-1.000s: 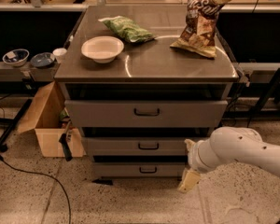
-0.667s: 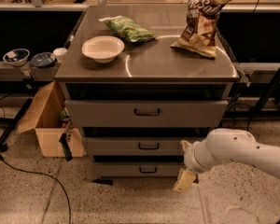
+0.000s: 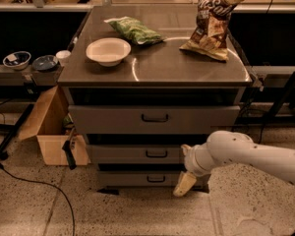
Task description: Open middle drawer
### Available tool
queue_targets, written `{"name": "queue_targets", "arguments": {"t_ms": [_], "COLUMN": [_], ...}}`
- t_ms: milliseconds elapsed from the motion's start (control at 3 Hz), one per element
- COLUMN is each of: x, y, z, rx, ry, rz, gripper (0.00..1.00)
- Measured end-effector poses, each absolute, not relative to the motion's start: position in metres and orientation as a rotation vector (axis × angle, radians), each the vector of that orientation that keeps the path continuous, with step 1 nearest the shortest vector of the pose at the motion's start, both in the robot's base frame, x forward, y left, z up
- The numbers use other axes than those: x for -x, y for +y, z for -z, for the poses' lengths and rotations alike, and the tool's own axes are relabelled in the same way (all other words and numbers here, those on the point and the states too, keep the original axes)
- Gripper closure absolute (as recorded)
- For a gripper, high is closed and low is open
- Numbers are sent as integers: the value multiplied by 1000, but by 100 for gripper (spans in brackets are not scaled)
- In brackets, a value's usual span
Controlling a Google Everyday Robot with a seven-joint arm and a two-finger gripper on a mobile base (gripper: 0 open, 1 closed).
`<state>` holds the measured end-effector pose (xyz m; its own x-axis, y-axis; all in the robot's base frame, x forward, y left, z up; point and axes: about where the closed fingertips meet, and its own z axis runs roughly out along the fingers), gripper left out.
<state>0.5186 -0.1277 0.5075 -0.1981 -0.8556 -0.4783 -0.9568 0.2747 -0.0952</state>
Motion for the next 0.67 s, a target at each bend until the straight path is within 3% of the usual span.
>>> {"name": "queue_targets", "arguments": {"t_ms": [667], "x": [-554], "y": [-108], "z": [-480], "rx": [1628], "ry": [2075], "rz": [-332], "gripper": [0]}}
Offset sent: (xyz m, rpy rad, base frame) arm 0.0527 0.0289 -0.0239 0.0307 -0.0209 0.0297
